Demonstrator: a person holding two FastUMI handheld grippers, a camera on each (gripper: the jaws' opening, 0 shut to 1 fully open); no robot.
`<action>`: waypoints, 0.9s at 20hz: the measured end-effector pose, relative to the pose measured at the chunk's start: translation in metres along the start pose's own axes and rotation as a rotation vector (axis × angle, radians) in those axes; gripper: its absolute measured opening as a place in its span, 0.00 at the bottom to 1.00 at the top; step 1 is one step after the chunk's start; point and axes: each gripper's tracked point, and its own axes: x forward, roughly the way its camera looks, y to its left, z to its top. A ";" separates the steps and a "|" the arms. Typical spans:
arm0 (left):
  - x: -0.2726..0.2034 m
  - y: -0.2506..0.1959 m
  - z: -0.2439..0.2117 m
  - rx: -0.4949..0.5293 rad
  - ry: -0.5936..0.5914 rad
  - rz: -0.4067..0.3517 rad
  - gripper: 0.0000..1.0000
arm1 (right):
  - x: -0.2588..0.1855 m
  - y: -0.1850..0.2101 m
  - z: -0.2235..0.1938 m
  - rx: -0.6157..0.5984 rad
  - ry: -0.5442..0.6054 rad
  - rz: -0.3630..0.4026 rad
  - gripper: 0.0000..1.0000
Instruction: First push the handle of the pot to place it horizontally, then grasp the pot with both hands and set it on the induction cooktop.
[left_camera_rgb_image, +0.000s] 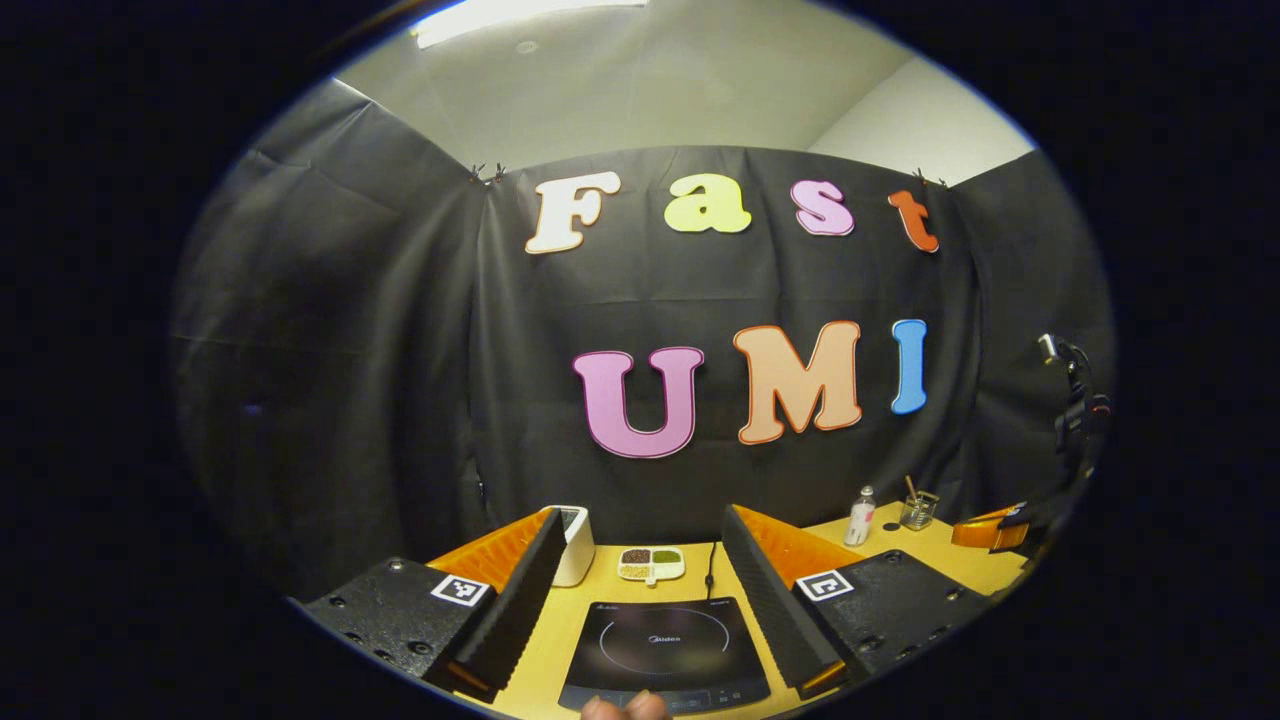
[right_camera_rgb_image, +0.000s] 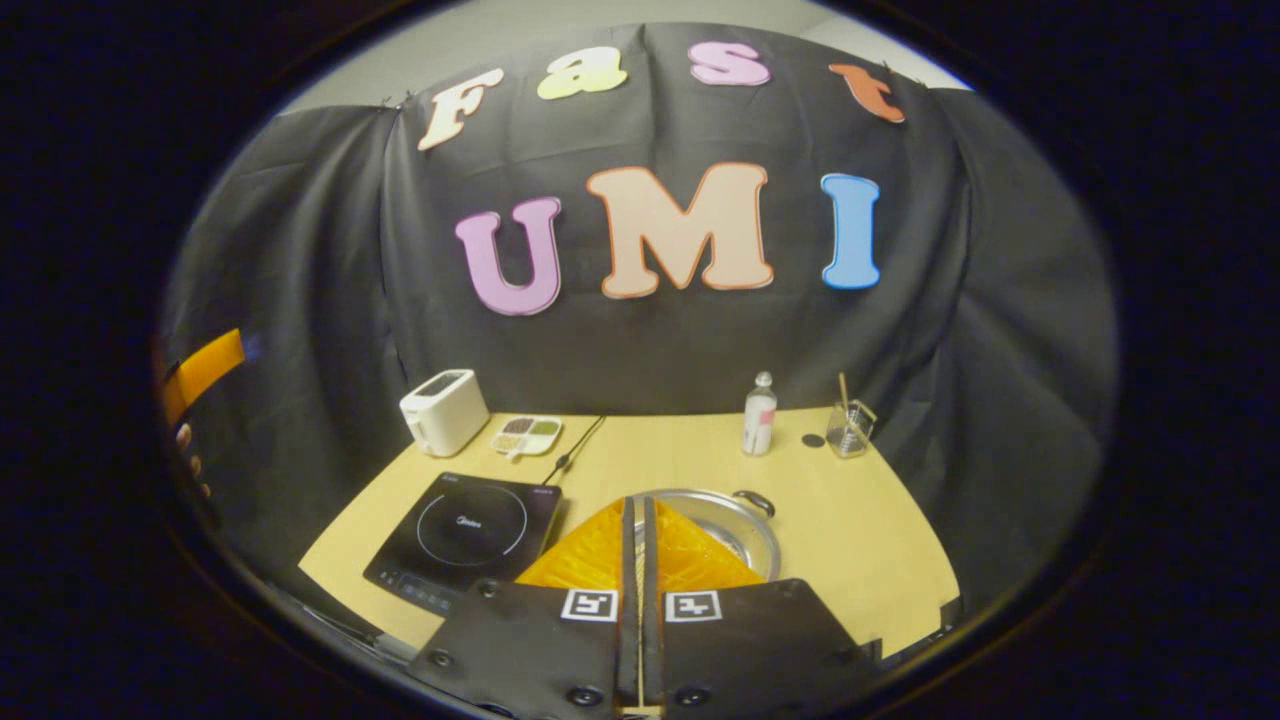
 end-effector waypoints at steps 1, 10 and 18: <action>0.003 0.001 -0.003 0.000 0.005 0.003 0.95 | 0.006 0.000 -0.010 -0.009 0.024 0.006 0.03; 0.043 -0.010 -0.017 0.044 0.048 0.033 0.96 | 0.041 0.015 -0.110 -0.030 0.261 0.111 0.03; 0.060 0.004 -0.027 0.036 0.054 0.052 0.96 | 0.049 0.024 -0.177 -0.003 0.448 0.117 0.03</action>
